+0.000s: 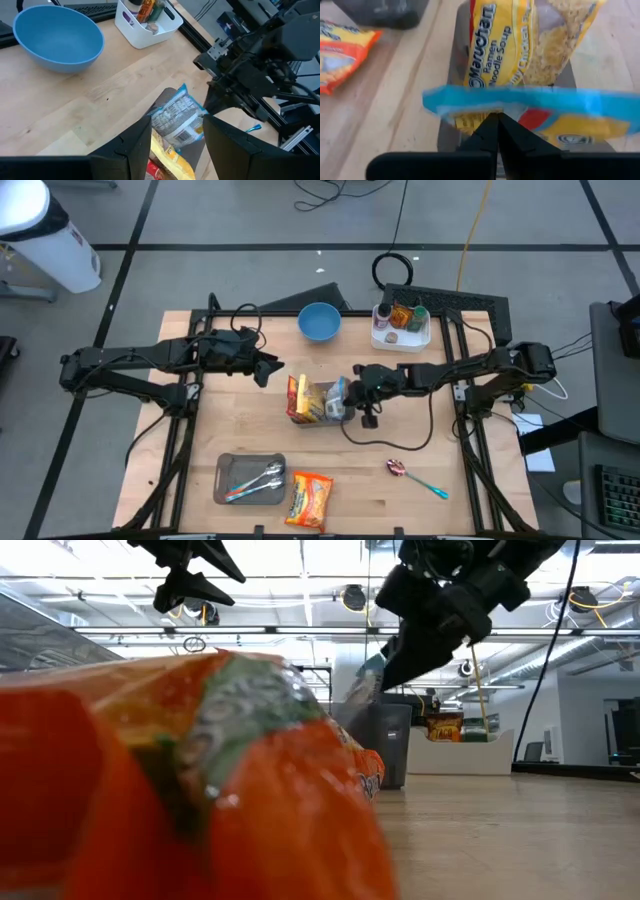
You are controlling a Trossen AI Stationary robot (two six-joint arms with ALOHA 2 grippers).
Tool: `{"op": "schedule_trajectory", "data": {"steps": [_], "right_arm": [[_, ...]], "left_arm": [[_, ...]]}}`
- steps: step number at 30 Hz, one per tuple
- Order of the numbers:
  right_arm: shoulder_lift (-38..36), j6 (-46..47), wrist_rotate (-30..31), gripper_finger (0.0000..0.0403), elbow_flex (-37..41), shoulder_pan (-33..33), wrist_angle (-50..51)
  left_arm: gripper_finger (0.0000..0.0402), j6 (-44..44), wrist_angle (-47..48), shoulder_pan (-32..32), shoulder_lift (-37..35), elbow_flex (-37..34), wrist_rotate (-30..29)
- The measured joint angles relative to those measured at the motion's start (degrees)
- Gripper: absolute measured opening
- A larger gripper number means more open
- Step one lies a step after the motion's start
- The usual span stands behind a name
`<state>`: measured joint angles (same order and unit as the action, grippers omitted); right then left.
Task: Pick & Place Food Item
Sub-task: Put the blue noodle pack into the top black bin
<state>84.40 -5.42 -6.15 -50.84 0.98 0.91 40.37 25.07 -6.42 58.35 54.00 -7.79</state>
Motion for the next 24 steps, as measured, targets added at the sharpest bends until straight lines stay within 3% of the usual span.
{"op": "schedule_trajectory", "data": {"steps": [24], "right_arm": [[5.87, 2.78, -1.95, 0.0, -3.3, 1.71, -10.26]], "left_arm": [[0.0186, -1.16, 1.85, 0.0, 0.0, 0.0, -1.1]]}}
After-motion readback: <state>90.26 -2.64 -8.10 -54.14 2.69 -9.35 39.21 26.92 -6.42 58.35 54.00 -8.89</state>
